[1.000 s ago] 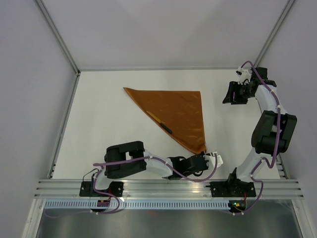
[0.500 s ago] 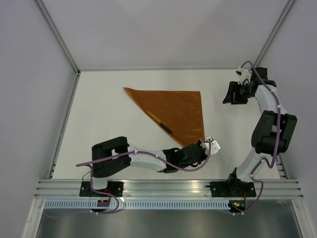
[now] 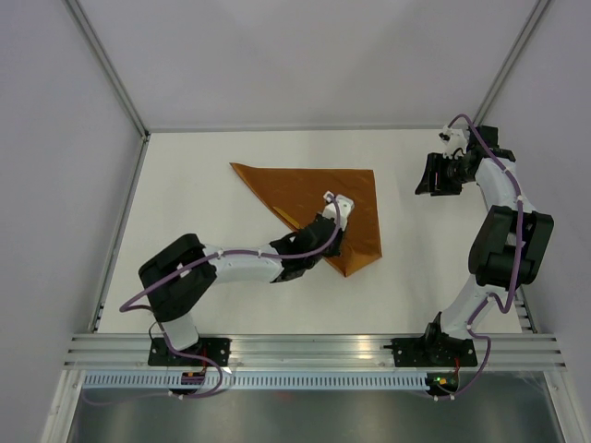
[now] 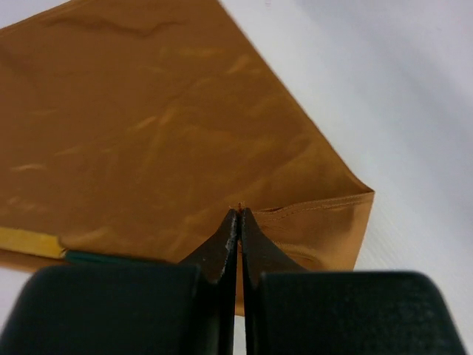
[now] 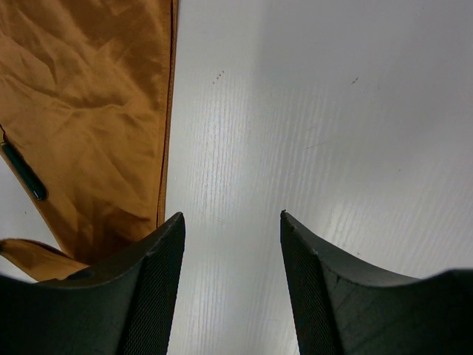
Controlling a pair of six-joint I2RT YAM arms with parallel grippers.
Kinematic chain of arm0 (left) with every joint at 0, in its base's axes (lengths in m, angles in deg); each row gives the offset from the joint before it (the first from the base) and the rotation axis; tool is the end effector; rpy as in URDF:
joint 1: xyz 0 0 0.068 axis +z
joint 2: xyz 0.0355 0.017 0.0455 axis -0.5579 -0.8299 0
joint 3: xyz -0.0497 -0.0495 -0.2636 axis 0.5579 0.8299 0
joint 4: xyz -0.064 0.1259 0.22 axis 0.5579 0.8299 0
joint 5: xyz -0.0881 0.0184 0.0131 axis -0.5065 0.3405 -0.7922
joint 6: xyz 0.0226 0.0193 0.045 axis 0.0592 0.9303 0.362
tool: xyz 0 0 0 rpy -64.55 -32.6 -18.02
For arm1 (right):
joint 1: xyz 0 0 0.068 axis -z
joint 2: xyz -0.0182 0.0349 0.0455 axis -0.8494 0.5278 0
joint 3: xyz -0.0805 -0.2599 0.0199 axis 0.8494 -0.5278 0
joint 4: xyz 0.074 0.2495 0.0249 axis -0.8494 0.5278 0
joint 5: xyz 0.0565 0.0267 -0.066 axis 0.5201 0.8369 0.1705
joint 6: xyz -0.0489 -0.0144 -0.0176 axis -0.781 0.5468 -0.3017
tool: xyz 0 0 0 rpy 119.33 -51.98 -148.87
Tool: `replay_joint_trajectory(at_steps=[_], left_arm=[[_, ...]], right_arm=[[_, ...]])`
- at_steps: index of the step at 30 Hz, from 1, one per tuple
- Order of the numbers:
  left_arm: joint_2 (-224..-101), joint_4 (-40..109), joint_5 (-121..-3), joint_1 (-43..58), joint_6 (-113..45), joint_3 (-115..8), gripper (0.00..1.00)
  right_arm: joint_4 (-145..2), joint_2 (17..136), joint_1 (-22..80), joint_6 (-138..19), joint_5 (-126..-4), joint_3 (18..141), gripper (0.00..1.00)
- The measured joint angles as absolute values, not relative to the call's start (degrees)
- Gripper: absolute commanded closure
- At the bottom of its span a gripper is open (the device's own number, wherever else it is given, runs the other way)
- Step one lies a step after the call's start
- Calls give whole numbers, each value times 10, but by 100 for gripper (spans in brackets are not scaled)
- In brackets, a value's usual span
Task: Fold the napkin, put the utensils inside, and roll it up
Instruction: Fold the napkin at the center of the board.
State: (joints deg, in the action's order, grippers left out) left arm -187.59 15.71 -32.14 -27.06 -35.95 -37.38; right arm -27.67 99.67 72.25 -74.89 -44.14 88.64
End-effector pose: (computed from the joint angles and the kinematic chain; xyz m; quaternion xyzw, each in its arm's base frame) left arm 0.1972 -0.3285 0.2005 0.2403 0.7925 -0.1998 0.5238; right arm 0.3745 -0.0768 0.2517 -0.0122 0.9460 0.1868 0.2645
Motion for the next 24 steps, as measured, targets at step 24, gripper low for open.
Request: replay_joint_trajectory(at_steps=[24], left_arm=[[-1830, 220, -372, -17, -476, -359, 98]], right_arm=[[-268, 997, 723, -760, -441, 887, 40]])
